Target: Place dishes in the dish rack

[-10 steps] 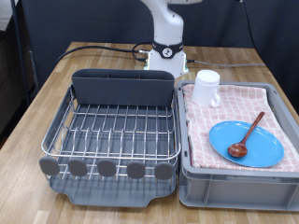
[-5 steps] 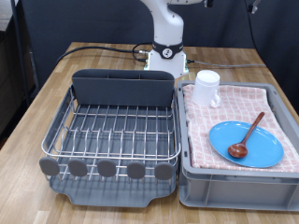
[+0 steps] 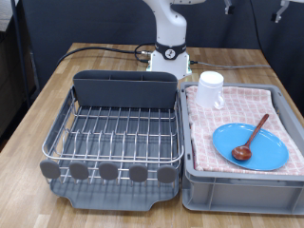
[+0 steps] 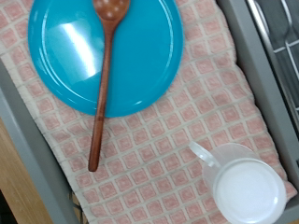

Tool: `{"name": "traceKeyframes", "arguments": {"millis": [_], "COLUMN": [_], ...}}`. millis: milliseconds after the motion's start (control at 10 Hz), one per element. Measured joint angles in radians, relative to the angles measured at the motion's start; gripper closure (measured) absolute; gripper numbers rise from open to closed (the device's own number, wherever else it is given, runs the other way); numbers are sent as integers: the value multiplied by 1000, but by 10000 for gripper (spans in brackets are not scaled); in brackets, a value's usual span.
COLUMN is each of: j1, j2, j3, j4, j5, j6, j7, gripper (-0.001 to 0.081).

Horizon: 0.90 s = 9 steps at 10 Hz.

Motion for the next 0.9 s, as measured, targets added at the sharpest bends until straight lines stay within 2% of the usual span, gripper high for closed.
{"name": "traceKeyframes", "arguments": {"millis": [200,400,700,900], "j1": [0,-1,0,0], "j2": [41,85,155,210], "j3": [12,15,21,21], "j4": [1,-17,-56,-84], "j5": [-29,-79,-175,-182], "j6": [64,168,295,364], "j7": [8,36,133,195], "gripper": [4,4,4,4]}}
